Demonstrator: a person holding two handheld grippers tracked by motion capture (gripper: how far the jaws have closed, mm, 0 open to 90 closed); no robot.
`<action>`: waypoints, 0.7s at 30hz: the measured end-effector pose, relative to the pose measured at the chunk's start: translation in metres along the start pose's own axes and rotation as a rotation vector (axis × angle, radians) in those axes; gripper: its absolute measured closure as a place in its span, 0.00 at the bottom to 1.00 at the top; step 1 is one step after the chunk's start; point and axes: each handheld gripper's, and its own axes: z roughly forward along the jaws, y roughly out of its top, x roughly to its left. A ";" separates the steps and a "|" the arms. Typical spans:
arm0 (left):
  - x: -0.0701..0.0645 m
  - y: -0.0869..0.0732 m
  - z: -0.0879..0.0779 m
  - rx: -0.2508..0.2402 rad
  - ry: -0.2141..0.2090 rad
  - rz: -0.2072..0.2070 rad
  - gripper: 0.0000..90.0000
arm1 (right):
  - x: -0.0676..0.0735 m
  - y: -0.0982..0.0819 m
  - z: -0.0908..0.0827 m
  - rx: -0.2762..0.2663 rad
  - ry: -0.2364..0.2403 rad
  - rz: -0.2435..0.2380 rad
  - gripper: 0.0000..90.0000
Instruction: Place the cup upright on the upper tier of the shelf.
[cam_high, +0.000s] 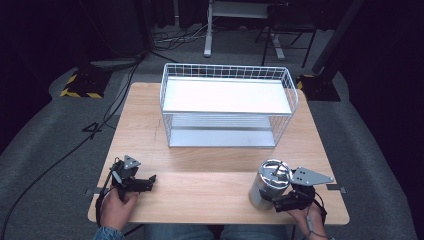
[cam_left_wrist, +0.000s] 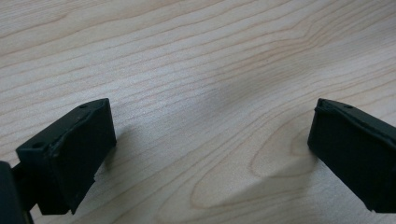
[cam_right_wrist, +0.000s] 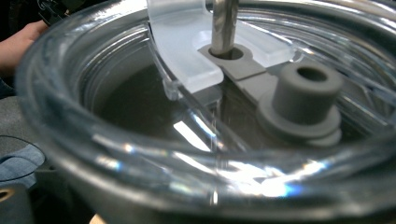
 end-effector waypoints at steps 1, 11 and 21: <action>0.000 0.000 0.000 0.000 0.000 0.000 0.01 | 0.000 0.000 0.000 0.000 0.000 0.000 0.04; 0.000 0.000 0.000 0.000 0.000 0.001 0.01 | 0.003 0.019 -0.009 -0.005 -0.011 -0.038 0.04; 0.000 0.000 0.000 0.000 0.000 0.001 0.01 | 0.001 0.046 -0.018 -0.017 -0.017 -0.067 0.04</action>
